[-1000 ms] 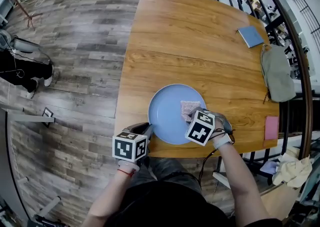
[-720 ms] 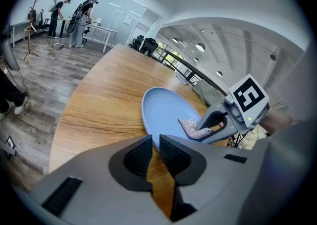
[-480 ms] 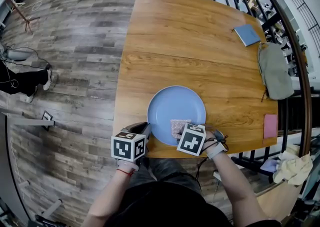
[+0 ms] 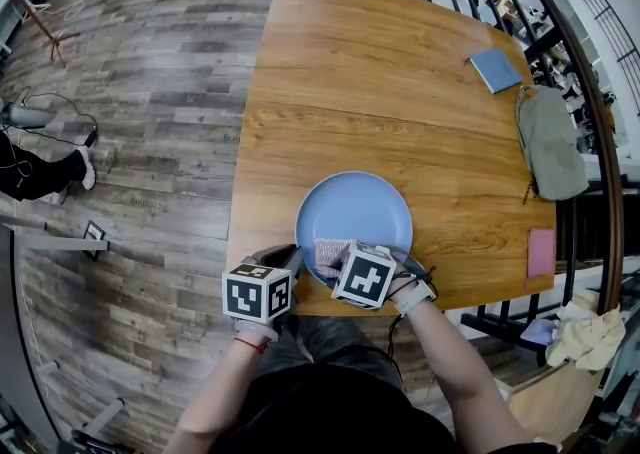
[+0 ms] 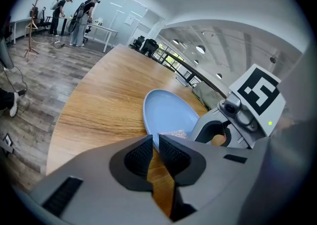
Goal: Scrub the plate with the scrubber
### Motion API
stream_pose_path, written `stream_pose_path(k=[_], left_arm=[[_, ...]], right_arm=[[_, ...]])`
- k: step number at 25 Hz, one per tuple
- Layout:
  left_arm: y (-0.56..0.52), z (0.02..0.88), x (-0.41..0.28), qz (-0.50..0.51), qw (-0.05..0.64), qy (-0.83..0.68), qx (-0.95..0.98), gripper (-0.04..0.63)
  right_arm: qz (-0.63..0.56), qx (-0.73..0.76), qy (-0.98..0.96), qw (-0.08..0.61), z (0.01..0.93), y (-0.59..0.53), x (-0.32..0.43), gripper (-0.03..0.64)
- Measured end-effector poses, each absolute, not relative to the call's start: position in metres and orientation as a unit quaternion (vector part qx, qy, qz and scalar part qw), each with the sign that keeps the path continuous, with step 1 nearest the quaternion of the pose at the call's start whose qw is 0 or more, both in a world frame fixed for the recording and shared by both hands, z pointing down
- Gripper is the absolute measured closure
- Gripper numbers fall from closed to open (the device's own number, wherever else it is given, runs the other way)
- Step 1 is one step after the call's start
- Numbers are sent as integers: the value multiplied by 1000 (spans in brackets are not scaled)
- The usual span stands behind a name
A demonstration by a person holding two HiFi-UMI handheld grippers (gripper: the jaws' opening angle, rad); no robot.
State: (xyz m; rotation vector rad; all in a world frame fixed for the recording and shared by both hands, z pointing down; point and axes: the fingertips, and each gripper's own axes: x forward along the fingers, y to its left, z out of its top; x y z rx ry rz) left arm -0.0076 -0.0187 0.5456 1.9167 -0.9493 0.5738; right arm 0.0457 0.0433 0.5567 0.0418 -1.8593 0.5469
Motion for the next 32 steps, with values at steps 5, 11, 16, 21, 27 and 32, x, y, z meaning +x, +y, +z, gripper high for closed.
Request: stream_pose_path(k=[5,11,16,21,27,32], left_arm=[[-19,543,-8,230,440,-369,786,557],[-23,539,-13,230,430,-364,794,557],[-26,531,-17,222,415,-361,805,557],[-26,516,-12,203,394,-342,829,557],[-25,498,-14,180,347,-340,855,598],[-30,479,-21,150,305,-350,873,598]], right_arm=[[252,39,-824,506,548,38,34,523],[279,97,-855,427,529,29,38,523],[307,155,-871,350,509,21,43,523],[343,215,-874,269,490,20,54,525],[350,290,-871,187,470,23,67,528],[326,377,-858,122,451,18,90,528]])
